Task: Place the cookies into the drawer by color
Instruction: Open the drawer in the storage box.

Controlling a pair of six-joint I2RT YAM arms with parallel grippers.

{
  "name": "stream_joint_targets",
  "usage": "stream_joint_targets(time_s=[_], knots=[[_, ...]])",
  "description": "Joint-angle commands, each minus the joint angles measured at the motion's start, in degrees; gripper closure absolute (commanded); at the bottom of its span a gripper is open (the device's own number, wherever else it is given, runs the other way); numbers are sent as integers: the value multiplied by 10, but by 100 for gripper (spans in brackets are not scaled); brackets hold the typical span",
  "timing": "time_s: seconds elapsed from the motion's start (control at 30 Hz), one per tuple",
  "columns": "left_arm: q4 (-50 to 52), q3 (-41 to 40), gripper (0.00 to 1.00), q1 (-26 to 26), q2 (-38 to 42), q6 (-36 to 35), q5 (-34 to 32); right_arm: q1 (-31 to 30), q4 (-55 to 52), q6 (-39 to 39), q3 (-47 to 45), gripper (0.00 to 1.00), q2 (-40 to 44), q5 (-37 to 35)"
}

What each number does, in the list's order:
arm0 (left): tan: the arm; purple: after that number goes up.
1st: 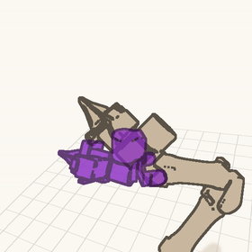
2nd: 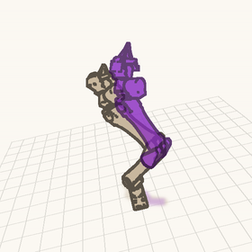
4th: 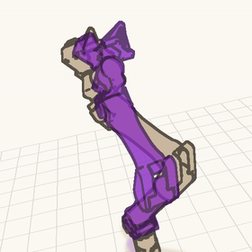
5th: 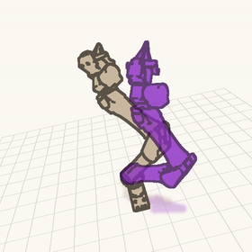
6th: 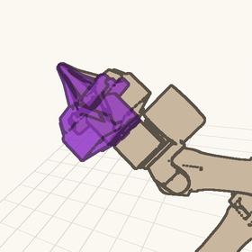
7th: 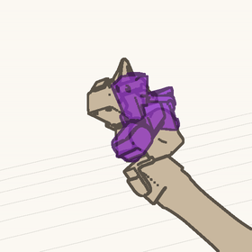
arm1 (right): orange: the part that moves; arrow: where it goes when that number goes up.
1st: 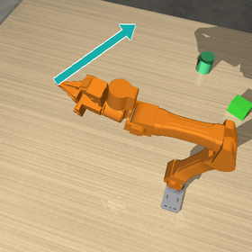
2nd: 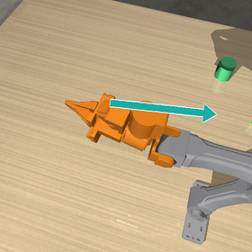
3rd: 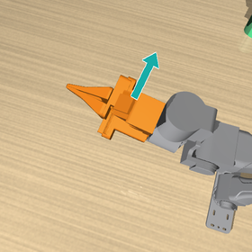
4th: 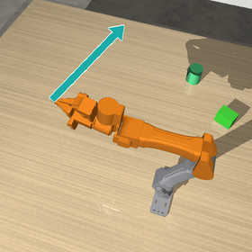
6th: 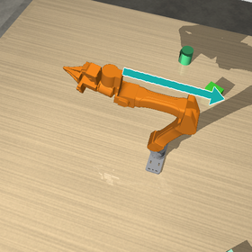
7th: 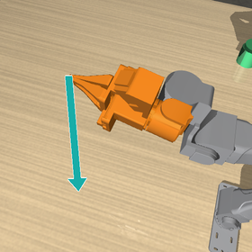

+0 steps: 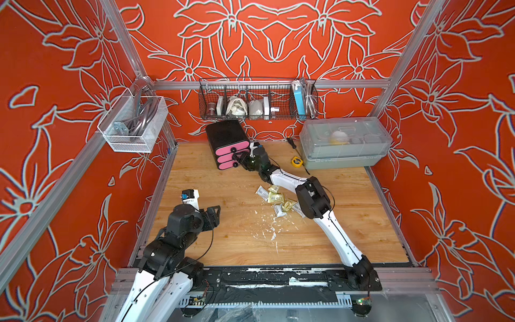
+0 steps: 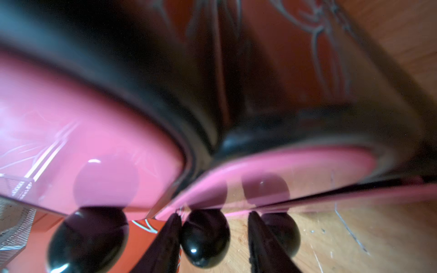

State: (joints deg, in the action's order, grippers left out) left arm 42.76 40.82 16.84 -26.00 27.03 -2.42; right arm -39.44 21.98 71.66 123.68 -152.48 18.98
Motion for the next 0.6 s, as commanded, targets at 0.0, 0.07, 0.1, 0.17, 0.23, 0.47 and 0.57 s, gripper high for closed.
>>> stream_joint_targets(time_s=[0.0, 0.07, 0.1, 0.17, 0.23, 0.47, 0.57], knots=[[-13, -1, 27, -1, 5, -4, 0, -3, 6, 14, 16, 59, -22, 12], [-13, -1, 26, -1, 5, -3, 0, -4, 12, 24, 15, 60, -23, 15], [-13, -1, 26, -1, 4, -3, 0, -4, 15, 28, 15, 60, -24, 17], [-13, -1, 26, 0, 5, -3, 0, -5, 17, 31, 14, 57, -22, 20], [-13, 0, 26, -1, 6, -3, 0, -7, 14, 33, 15, 51, -19, 19], [-13, -1, 25, -1, 9, -2, -2, -10, 13, 43, 22, 57, -27, 15], [-14, -1, 24, 0, 9, -2, -1, -10, 20, 53, 23, 57, -32, 21]])
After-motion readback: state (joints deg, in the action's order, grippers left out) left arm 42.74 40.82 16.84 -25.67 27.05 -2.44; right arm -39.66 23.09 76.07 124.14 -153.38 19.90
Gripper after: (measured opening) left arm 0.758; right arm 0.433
